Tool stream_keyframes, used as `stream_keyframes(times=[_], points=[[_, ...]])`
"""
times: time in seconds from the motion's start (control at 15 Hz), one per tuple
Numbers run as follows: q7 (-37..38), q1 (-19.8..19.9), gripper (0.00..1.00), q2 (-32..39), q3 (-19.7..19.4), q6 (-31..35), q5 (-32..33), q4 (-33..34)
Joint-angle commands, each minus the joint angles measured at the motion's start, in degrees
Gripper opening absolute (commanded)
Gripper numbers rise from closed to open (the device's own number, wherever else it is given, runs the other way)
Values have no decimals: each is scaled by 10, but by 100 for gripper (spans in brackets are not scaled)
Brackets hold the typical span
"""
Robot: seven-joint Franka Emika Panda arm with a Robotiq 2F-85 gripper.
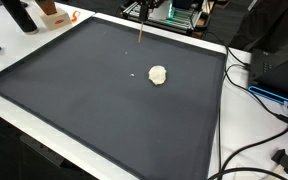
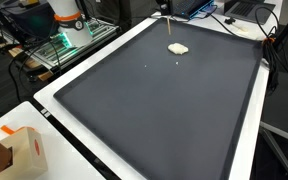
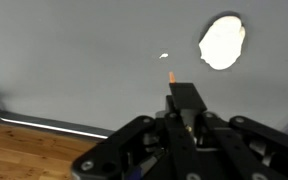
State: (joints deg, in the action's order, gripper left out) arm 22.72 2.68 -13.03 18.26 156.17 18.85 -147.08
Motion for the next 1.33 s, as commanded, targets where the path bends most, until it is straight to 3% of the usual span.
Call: stream_keyframes(times=[0.0, 0.47, 1.0, 1.07, 1.27], points=[[129, 41, 3, 10, 58, -27, 107, 9], [323, 69, 3, 61, 122, -76, 275, 37], [570, 64, 3, 143, 144, -169, 504, 88], [588, -13, 3, 158, 72, -186, 521, 94], [618, -65, 3, 193, 30, -217, 544, 115]])
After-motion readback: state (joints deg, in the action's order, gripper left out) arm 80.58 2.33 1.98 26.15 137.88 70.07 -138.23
